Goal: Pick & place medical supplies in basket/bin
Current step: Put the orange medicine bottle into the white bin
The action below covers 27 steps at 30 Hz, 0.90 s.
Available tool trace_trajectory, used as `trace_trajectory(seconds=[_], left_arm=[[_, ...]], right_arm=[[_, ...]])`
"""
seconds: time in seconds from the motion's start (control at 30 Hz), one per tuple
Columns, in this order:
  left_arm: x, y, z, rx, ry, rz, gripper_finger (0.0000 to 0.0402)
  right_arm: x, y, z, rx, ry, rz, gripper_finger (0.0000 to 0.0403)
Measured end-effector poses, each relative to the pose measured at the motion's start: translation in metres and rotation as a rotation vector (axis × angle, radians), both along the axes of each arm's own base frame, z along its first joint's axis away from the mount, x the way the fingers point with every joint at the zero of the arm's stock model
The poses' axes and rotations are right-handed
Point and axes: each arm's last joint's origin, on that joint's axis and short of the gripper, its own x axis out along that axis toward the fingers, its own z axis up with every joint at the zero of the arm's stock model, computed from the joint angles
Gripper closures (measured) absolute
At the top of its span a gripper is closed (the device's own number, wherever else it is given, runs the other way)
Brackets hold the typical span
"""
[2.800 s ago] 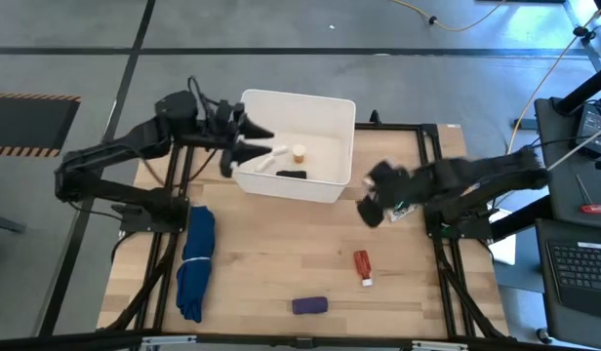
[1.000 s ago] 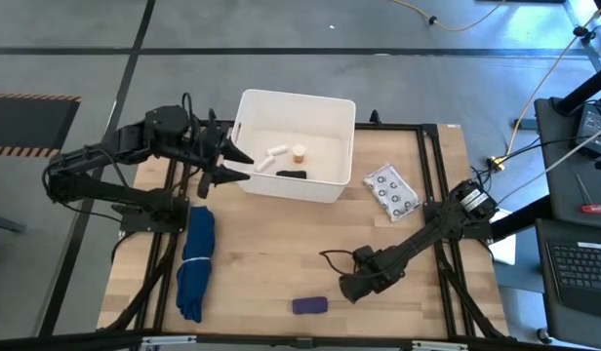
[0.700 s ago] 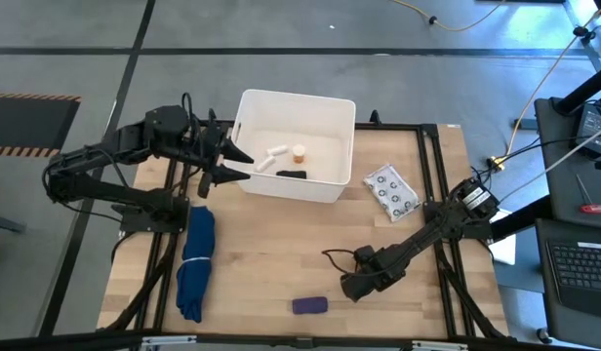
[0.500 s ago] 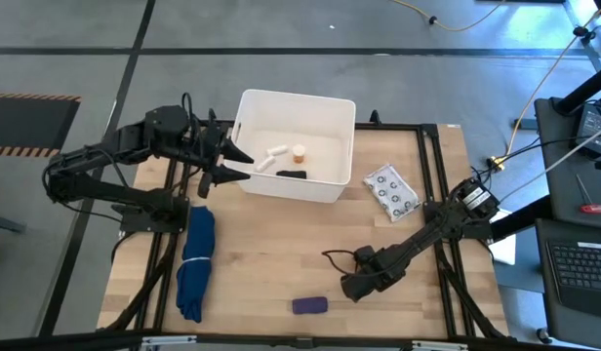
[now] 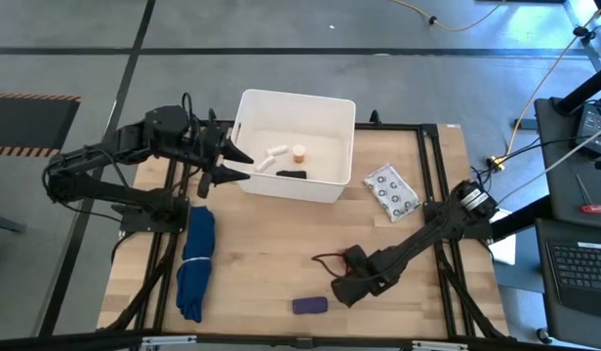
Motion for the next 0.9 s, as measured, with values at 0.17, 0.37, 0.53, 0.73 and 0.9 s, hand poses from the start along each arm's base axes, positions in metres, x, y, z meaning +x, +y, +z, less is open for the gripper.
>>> trace_trajectory(seconds=[0.17,0.37,0.53,0.73,0.9], left_arm=[[-0.005,-0.001,0.003,-0.007,-0.017,0.001,0.0201],[-0.023,-0.005,0.011,-0.030,-0.069,-0.004,0.0201],[-0.042,-0.009,0.018,-0.049,-0.124,0.002,0.0201],[-0.052,-0.011,0.021,-0.051,-0.150,0.019,0.0201],[-0.050,-0.011,0.020,-0.053,-0.143,0.021,0.0201]], right_arm=[[0.023,-0.004,0.062,-0.142,-0.175,0.037,0.0274],[0.041,-0.038,0.144,-0.359,-0.291,0.113,0.0275],[0.053,-0.092,0.201,-0.478,-0.343,0.175,0.0275],[0.064,-0.175,0.246,-0.618,-0.393,0.238,0.0275],[0.063,-0.251,0.260,-0.665,-0.394,0.245,0.0275]])
